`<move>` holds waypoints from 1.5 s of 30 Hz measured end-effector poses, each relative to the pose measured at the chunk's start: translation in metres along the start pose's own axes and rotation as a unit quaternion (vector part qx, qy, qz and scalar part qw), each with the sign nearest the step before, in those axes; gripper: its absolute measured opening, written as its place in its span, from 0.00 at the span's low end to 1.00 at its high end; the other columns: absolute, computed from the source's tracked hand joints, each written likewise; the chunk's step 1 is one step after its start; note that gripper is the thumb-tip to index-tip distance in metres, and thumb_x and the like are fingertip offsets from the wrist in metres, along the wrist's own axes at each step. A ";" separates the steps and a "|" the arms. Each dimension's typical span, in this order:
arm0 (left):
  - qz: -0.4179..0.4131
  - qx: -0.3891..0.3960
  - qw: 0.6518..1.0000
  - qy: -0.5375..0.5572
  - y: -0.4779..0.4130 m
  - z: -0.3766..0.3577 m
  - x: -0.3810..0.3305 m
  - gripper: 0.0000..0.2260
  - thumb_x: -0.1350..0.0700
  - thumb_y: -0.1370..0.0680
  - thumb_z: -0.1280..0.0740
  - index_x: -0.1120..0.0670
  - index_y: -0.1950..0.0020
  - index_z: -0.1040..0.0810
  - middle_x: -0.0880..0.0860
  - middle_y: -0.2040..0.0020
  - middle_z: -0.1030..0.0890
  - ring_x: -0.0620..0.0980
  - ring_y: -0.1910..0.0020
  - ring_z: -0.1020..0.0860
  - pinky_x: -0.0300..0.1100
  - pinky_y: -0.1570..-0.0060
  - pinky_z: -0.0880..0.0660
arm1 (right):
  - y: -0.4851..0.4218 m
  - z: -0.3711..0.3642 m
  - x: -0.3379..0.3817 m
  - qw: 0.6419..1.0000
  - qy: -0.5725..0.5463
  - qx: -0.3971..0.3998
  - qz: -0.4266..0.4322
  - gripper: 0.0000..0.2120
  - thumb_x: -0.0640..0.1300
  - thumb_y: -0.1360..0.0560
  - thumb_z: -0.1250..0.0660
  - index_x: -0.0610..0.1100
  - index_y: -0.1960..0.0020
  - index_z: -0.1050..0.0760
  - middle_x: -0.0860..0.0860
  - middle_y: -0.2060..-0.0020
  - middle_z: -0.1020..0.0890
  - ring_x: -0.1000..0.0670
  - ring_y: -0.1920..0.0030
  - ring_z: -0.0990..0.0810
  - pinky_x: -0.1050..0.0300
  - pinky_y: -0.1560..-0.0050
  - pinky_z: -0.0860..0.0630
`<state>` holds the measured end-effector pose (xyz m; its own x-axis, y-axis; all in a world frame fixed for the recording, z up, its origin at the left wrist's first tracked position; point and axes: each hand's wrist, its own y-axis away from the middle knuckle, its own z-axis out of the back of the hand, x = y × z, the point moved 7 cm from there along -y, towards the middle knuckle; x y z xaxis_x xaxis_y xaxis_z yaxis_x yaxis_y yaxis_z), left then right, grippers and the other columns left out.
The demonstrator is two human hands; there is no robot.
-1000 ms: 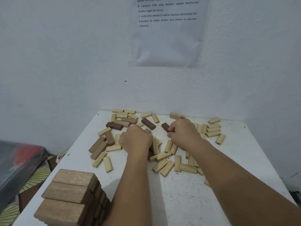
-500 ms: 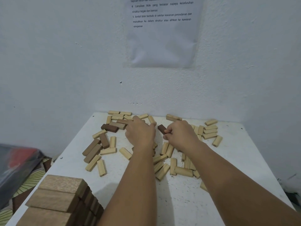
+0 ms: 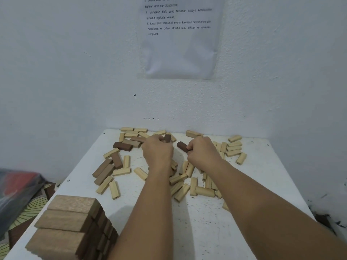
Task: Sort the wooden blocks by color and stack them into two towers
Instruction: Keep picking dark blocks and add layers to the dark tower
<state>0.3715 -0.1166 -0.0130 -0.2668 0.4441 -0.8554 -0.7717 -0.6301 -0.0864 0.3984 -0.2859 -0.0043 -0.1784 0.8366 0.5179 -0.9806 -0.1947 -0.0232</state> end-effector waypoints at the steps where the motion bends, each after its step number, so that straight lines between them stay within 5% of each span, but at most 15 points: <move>1: -0.005 -0.001 1.000 0.011 0.006 0.003 -0.004 0.08 0.62 0.25 0.28 0.54 0.47 0.15 0.48 0.60 0.19 0.49 0.59 0.20 0.40 0.65 0.27 | 0.005 0.006 -0.001 1.000 0.002 -0.014 -0.008 0.09 0.33 0.28 0.34 0.42 0.57 0.16 0.47 0.61 0.19 0.49 0.62 0.21 0.57 0.65 0.22; 7: -0.067 0.004 0.996 0.052 0.076 0.039 -0.035 0.06 0.60 0.26 0.29 0.50 0.53 0.16 0.45 0.62 0.19 0.48 0.57 0.20 0.45 0.59 0.23 | 0.076 0.044 -0.003 0.991 -0.052 -0.112 -0.042 0.08 0.35 0.27 0.34 0.41 0.61 0.18 0.46 0.64 0.19 0.45 0.64 0.20 0.53 0.67 0.23; 11: -0.127 0.079 0.987 0.054 0.150 0.066 -0.041 0.07 0.59 0.25 0.27 0.48 0.50 0.15 0.44 0.59 0.18 0.43 0.57 0.21 0.41 0.55 0.23 | 0.147 0.057 -0.009 0.985 -0.076 -0.147 -0.057 0.07 0.37 0.28 0.33 0.41 0.62 0.18 0.48 0.65 0.20 0.45 0.62 0.21 0.53 0.64 0.24; 16: -0.144 0.133 0.980 -0.017 0.223 0.106 0.006 0.07 0.57 0.25 0.26 0.49 0.48 0.15 0.44 0.58 0.18 0.43 0.57 0.21 0.42 0.56 0.22 | 0.240 0.038 -0.021 0.985 -0.066 -0.125 -0.098 0.05 0.39 0.27 0.31 0.41 0.57 0.16 0.51 0.64 0.19 0.46 0.58 0.20 0.57 0.61 0.24; 19: -0.155 0.145 0.976 -0.045 0.248 0.121 0.030 0.06 0.56 0.24 0.27 0.49 0.48 0.15 0.44 0.58 0.18 0.44 0.57 0.21 0.38 0.59 0.25 | 0.280 0.015 -0.019 0.989 -0.043 -0.102 -0.097 0.04 0.41 0.26 0.30 0.44 0.56 0.16 0.55 0.64 0.22 0.49 0.58 0.21 0.66 0.66 0.34; 23: -0.165 0.152 0.972 -0.075 0.269 0.129 0.047 0.03 0.55 0.23 0.29 0.50 0.50 0.16 0.45 0.58 0.19 0.45 0.58 0.23 0.36 0.62 0.30 | 0.312 -0.010 -0.007 0.992 -0.034 -0.093 -0.072 0.08 0.43 0.25 0.29 0.44 0.48 0.17 0.51 0.52 0.19 0.50 0.52 0.21 0.62 0.54 0.28; 27: -0.170 0.163 0.968 -0.086 0.278 0.133 0.056 0.03 0.53 0.23 0.28 0.50 0.51 0.18 0.45 0.58 0.21 0.45 0.58 0.24 0.36 0.62 0.33 | 0.324 -0.020 0.000 0.994 -0.052 -0.086 -0.045 0.09 0.44 0.26 0.29 0.47 0.45 0.20 0.54 0.51 0.22 0.53 0.52 0.24 0.62 0.53 0.28; 31: -0.175 0.194 0.961 -0.096 0.281 0.133 0.063 0.13 0.44 0.24 0.26 0.49 0.45 0.19 0.46 0.52 0.21 0.48 0.50 0.22 0.34 0.57 0.32 | 0.327 -0.021 0.000 0.996 -0.054 -0.065 0.008 0.18 0.50 0.27 0.30 0.51 0.37 0.23 0.59 0.52 0.26 0.60 0.57 0.28 0.71 0.57 0.36; 34: -0.169 0.280 0.939 -0.105 0.281 0.142 0.064 0.33 0.43 0.25 0.25 0.50 0.23 0.30 0.48 0.30 0.27 0.49 0.31 0.27 0.42 0.33 0.30 | 0.323 -0.022 0.002 0.999 -0.020 -0.031 0.038 0.29 0.58 0.31 0.34 0.53 0.31 0.28 0.59 0.50 0.27 0.58 0.54 0.27 0.63 0.53 0.29; 36: -0.195 0.352 0.905 -0.139 0.282 0.152 0.064 0.38 0.47 0.25 0.25 0.47 0.19 0.38 0.46 0.23 0.32 0.50 0.27 0.31 0.46 0.28 0.31 | 0.318 -0.022 0.005 0.997 0.039 -0.007 0.063 0.34 0.60 0.31 0.37 0.53 0.26 0.33 0.57 0.47 0.26 0.54 0.51 0.24 0.57 0.51 0.25; 40: -0.273 0.411 0.839 -0.231 0.277 0.159 0.064 0.38 0.57 0.27 0.26 0.45 0.19 0.37 0.47 0.27 0.28 0.51 0.29 0.30 0.49 0.31 0.28 | 0.308 -0.025 0.009 0.988 0.131 0.017 0.081 0.40 0.57 0.28 0.41 0.51 0.18 0.45 0.55 0.40 0.25 0.50 0.49 0.23 0.57 0.53 0.27; 45: -0.273 0.396 0.846 -0.231 0.268 0.153 0.066 0.35 0.57 0.25 0.27 0.46 0.20 0.36 0.46 0.29 0.29 0.49 0.31 0.30 0.47 0.32 0.27 | 0.304 -0.030 0.006 0.987 0.141 -0.017 0.075 0.36 0.56 0.27 0.43 0.51 0.19 0.40 0.55 0.40 0.24 0.49 0.51 0.21 0.55 0.54 0.25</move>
<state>0.0591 -0.1589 -0.0146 0.1972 0.8484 -0.4913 -0.9487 0.2916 0.1226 0.0964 -0.3243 -0.0336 -0.3324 0.9101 0.2475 -0.9428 -0.3141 -0.1116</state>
